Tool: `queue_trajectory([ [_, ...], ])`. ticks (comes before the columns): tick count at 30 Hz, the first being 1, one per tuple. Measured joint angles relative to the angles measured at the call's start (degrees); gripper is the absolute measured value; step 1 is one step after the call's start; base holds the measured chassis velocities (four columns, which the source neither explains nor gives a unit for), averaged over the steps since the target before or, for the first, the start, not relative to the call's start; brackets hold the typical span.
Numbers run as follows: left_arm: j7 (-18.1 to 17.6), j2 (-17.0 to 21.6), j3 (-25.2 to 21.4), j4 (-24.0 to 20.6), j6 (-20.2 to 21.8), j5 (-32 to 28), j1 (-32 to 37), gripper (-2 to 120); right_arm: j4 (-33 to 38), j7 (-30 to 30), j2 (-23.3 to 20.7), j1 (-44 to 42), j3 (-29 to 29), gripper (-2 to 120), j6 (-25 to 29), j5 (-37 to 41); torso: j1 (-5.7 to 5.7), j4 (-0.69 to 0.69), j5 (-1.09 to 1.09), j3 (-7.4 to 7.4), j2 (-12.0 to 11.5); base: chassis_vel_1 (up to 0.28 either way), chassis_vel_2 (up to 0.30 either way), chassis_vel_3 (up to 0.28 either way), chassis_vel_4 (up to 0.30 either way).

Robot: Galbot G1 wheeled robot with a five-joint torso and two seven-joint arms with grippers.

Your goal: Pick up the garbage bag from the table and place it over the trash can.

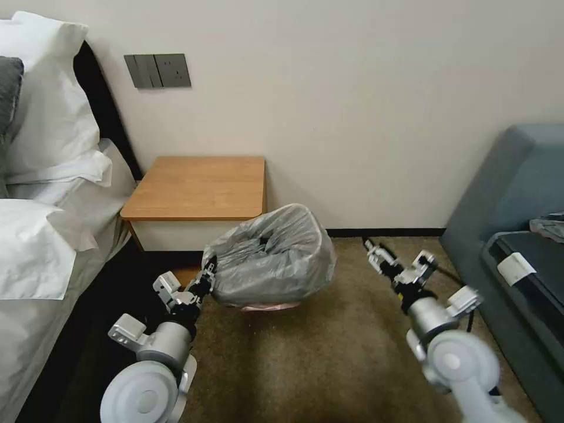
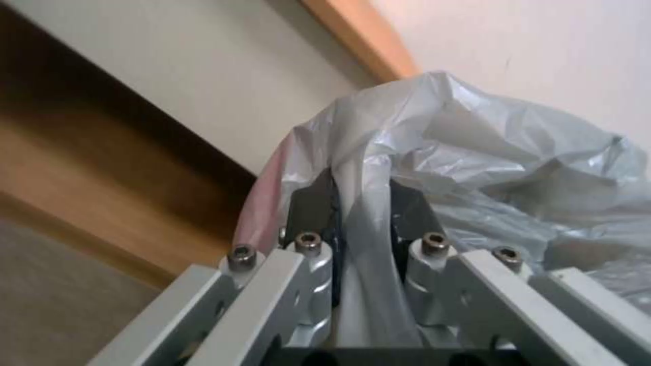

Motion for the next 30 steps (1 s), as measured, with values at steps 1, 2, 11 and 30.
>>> queue_trajectory([
  [1,1.6,0.2,0.5,0.7,-0.1,3.2,0.1,7,2.0,-0.6,-2.2,1.8,-1.9,96,-1.2,-0.1,0.0,0.0,0.0,0.0,0.0,0.0,0.0,0.0,0.0],
  [2,3.2,0.3,1.0,1.1,-0.2,6.2,0.2,7,3.8,-1.1,-4.7,4.0,-4.3,99,-3.3,-0.4,0.0,0.02,0.02,0.0,0.0,0.0,0.0,0.0,0.0],
  [11,9.0,2.2,3.2,2.4,-0.8,16.1,-1.5,7,7.1,-7.1,-18.4,13.5,-15.9,85,-11.5,-5.4,0.0,0.0,0.02,0.0,0.0,0.0,0.0,0.0,0.0],
  [30,14.6,3.4,3.7,0.1,-3.4,25.4,-1.1,7,-0.4,-1.6,-21.4,32.3,-42.9,18,-17.0,-15.9,0.0,0.01,0.01,0.0,0.0,0.0,0.0,0.0,0.0],
])
